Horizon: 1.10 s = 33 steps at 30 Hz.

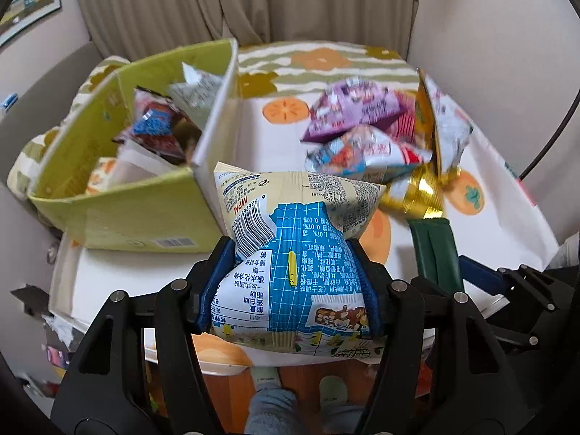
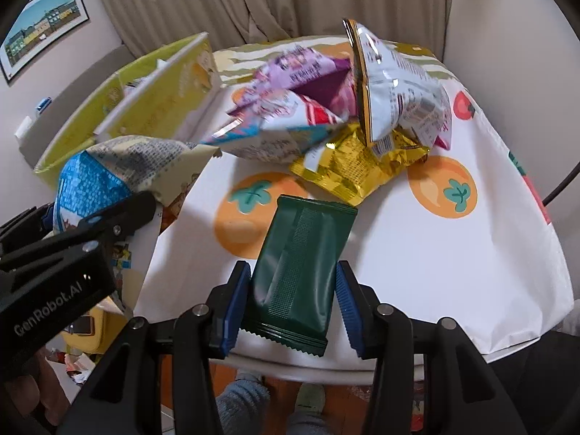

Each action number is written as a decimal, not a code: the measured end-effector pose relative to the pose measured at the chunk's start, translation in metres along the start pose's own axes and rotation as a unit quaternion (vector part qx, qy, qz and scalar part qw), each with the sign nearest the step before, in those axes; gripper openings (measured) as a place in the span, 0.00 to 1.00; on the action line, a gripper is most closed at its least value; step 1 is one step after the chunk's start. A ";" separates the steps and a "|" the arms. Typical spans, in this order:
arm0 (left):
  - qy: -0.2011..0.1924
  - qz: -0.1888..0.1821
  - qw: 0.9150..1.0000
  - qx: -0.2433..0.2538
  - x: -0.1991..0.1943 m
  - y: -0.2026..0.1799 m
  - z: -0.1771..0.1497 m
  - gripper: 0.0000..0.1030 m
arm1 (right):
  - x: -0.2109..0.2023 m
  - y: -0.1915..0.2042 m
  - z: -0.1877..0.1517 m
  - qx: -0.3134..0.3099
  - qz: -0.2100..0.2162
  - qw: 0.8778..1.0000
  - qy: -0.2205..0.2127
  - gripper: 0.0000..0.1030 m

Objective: Organize snacks
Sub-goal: 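Carry the blue-white packet and green bar over the yellow-green box with both tools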

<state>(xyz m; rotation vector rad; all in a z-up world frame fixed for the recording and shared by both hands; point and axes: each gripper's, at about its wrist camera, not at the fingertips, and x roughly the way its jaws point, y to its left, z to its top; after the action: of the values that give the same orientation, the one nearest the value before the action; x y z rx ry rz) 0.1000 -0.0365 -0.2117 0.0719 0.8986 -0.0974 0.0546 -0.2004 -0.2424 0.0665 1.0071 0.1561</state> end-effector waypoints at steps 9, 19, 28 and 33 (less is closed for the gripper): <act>-0.064 0.002 0.998 -0.022 -0.058 0.029 0.041 0.57 | -0.043 0.032 0.040 -0.030 0.022 0.998 -0.053 0.42; -0.091 0.016 0.994 -0.062 -0.068 0.112 0.098 0.57 | -0.056 0.094 0.114 -0.063 0.056 0.992 -0.091 0.42; -0.067 0.026 0.995 -0.074 -0.025 0.206 0.150 0.57 | -0.023 0.158 0.177 -0.070 0.075 0.990 -0.092 0.42; -0.040 0.009 0.997 -0.071 0.019 0.243 0.170 0.58 | 0.004 0.186 0.198 -0.065 0.072 0.992 -0.078 0.42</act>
<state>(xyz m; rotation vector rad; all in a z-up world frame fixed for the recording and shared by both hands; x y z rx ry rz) 0.2719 0.1865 -0.1155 -0.0560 0.8221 -0.0203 0.2050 -0.0130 -0.1164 0.0318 0.8338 0.3435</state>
